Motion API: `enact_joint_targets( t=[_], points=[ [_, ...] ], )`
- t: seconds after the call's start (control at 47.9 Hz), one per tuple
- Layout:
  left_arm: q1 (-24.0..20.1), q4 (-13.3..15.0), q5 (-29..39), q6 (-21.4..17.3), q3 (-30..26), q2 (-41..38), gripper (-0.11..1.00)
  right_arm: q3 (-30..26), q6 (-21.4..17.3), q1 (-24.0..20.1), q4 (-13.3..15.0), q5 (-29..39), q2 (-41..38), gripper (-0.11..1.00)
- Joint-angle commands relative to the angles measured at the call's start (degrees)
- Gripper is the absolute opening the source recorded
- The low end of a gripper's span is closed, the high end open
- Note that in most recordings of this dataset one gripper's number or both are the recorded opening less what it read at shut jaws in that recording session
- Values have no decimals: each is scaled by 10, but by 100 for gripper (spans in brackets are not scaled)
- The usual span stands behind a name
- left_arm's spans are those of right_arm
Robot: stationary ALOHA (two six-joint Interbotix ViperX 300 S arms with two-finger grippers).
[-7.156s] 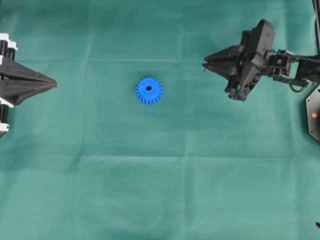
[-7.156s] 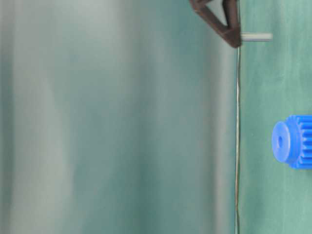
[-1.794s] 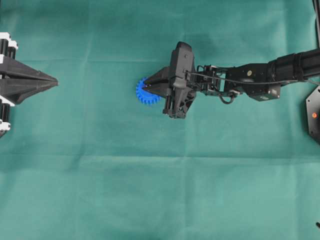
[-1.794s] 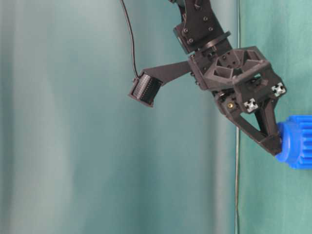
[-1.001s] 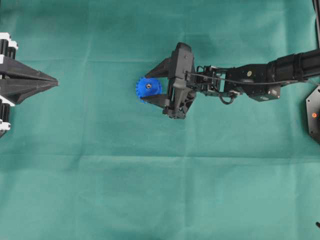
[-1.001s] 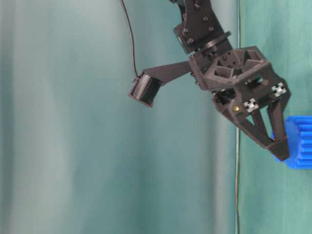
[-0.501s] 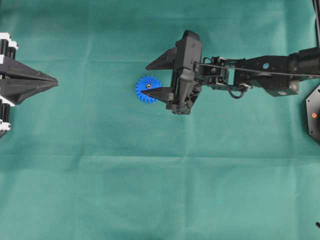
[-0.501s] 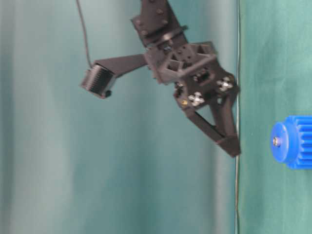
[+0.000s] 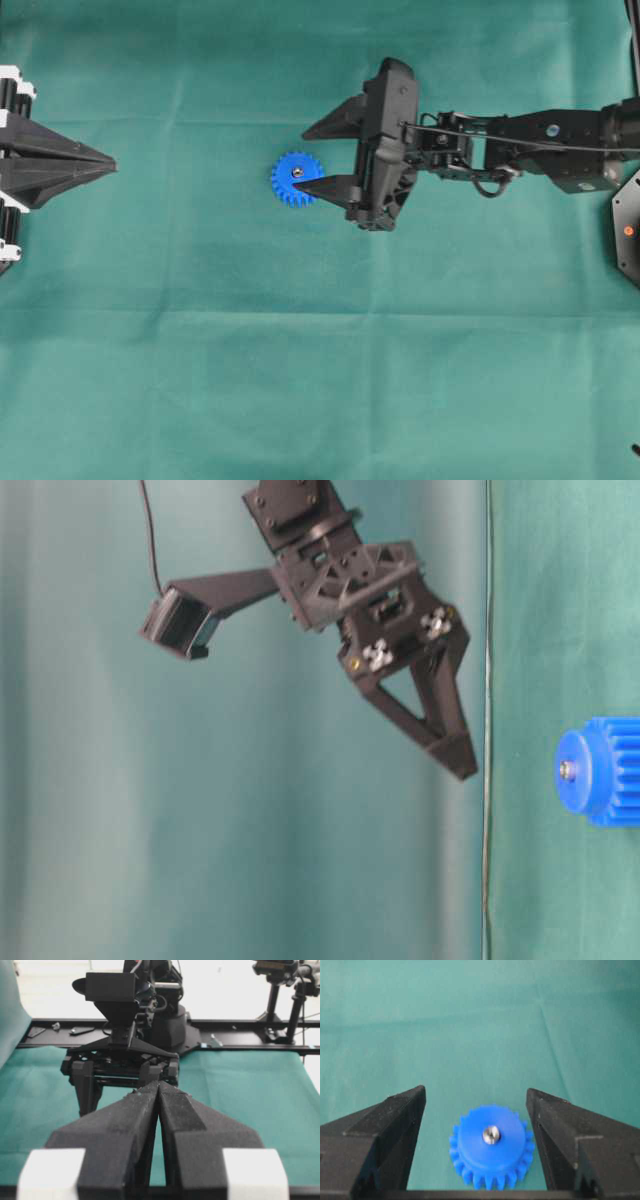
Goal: Insert the shaft placed at a random location into the center hole of the small gear at another random location.
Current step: 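Open the right gripper and raise it away from the gear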
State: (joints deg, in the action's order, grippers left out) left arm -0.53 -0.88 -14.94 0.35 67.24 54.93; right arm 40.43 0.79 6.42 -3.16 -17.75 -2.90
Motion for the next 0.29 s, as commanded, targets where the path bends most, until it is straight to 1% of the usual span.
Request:
enact_joint_targets(
  t=[0.0,0.271],
  points=[
    [-1,-1,-3,1,-10,-4,0,7,-4,-3,0,-2,29,79],
    [-1,-1,-3,1,-10,-4,0,54,-5,-3,-2,-4,70,79]
  ],
)
